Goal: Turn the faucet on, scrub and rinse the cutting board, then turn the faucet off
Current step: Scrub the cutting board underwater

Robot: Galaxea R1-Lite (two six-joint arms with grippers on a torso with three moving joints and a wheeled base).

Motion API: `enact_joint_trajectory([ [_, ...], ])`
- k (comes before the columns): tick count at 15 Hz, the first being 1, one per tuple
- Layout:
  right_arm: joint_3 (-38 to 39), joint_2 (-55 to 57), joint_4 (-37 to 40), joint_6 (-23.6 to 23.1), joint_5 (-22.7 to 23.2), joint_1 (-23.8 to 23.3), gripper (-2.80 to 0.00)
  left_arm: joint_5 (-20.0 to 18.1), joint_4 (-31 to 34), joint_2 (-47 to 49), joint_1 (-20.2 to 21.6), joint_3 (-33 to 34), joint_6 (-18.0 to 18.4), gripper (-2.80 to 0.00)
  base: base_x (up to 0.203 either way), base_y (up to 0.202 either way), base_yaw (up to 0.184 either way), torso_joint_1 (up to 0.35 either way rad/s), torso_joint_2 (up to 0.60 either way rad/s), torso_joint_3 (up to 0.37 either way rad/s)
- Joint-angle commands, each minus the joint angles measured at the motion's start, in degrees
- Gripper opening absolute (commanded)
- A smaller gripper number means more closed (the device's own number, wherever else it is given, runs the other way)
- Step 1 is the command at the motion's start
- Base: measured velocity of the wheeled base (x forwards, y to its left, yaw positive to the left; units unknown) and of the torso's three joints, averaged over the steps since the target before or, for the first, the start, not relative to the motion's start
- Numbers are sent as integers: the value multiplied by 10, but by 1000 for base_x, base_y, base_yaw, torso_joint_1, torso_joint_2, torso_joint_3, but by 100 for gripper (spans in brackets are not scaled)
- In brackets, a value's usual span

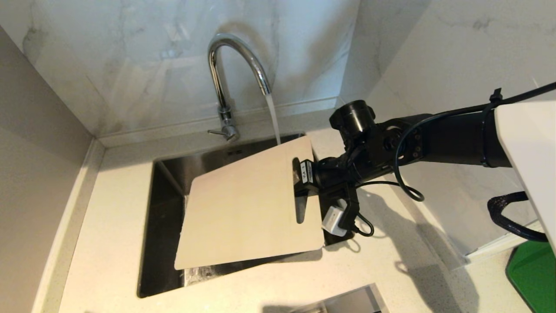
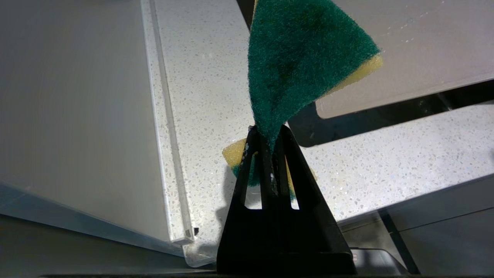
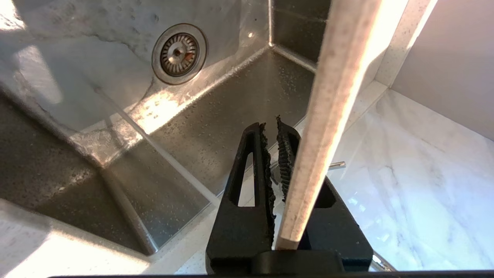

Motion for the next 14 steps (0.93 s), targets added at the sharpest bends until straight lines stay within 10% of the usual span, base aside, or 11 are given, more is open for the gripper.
enact_joint_trajectory([
  [1, -1, 1, 1, -9, 2, 0, -280, 0, 0, 0, 0, 1, 1, -280, 0, 0, 0, 0, 0, 0],
  [8, 15, -2, -27, -5, 4, 1, -280, 19, 24, 101, -5, -119, 20, -280, 0, 0, 0, 0, 0, 0],
  [14, 17, -4, -28, -5, 5, 2, -280, 189, 28, 195, -143, -213, 56, -280, 0, 0, 0, 0, 0, 0],
])
